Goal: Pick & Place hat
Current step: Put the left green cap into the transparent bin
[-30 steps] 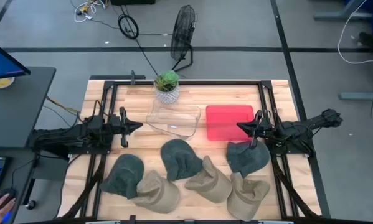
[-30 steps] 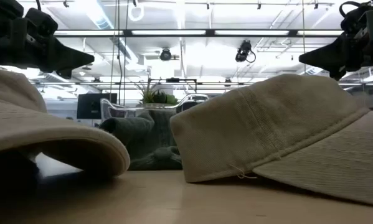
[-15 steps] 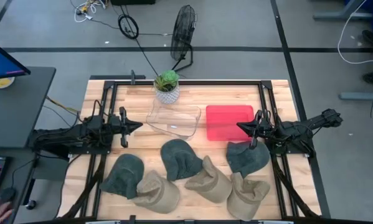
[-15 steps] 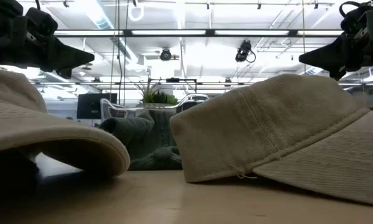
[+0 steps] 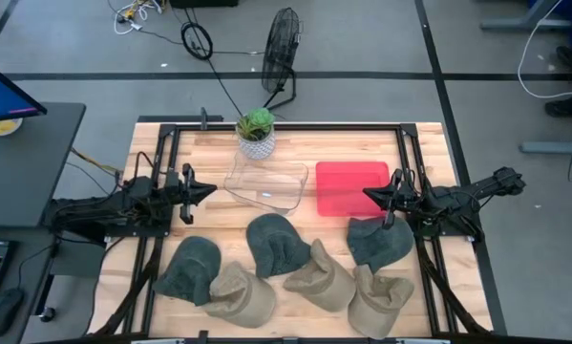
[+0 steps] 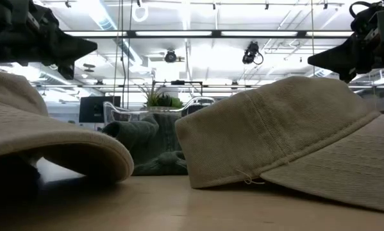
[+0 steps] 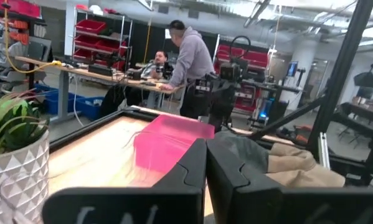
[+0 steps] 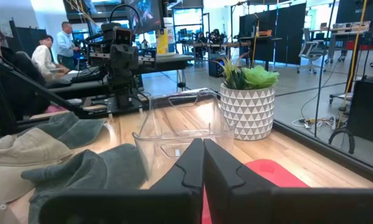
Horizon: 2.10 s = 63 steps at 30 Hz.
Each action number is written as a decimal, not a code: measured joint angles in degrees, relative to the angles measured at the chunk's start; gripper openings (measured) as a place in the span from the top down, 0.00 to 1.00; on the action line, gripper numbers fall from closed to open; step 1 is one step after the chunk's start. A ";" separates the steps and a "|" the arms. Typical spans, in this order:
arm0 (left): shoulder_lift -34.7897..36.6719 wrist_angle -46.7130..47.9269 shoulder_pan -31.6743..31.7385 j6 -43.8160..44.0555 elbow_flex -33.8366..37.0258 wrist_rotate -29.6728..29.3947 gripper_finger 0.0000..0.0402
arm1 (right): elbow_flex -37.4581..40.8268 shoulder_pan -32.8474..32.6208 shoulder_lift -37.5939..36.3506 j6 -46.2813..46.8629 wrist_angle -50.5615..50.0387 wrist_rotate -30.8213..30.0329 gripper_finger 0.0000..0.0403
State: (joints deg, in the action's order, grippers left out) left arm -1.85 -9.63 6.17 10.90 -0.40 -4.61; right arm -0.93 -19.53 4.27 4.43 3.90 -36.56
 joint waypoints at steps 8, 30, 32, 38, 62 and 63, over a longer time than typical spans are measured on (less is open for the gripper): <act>-0.72 -0.88 -0.78 -1.34 -3.54 1.59 0.97 | 0.00 0.04 0.00 0.26 0.02 -0.02 0.98; -29.56 48.71 -6.16 7.62 -33.46 12.40 0.66 | 0.00 0.04 0.00 4.67 0.02 -0.04 0.98; -31.64 48.77 -8.64 10.42 -33.46 13.11 0.67 | 0.00 0.04 0.00 5.77 0.02 -0.04 0.98; -36.76 48.66 -18.31 20.70 -33.46 13.44 0.69 | -0.01 0.06 0.01 5.33 0.02 -0.04 0.93; -52.45 43.69 -43.03 58.26 -33.53 15.08 0.70 | -8.49 2.95 13.91 -8.84 17.57 13.24 0.58; -53.07 43.74 -43.58 58.35 -33.53 15.07 0.70 | -9.77 3.32 15.81 -9.65 17.57 13.90 0.58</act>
State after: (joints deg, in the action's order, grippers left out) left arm -54.93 34.11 -37.41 69.25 -33.93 10.46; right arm -10.70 -16.21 20.08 -5.22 21.47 -22.65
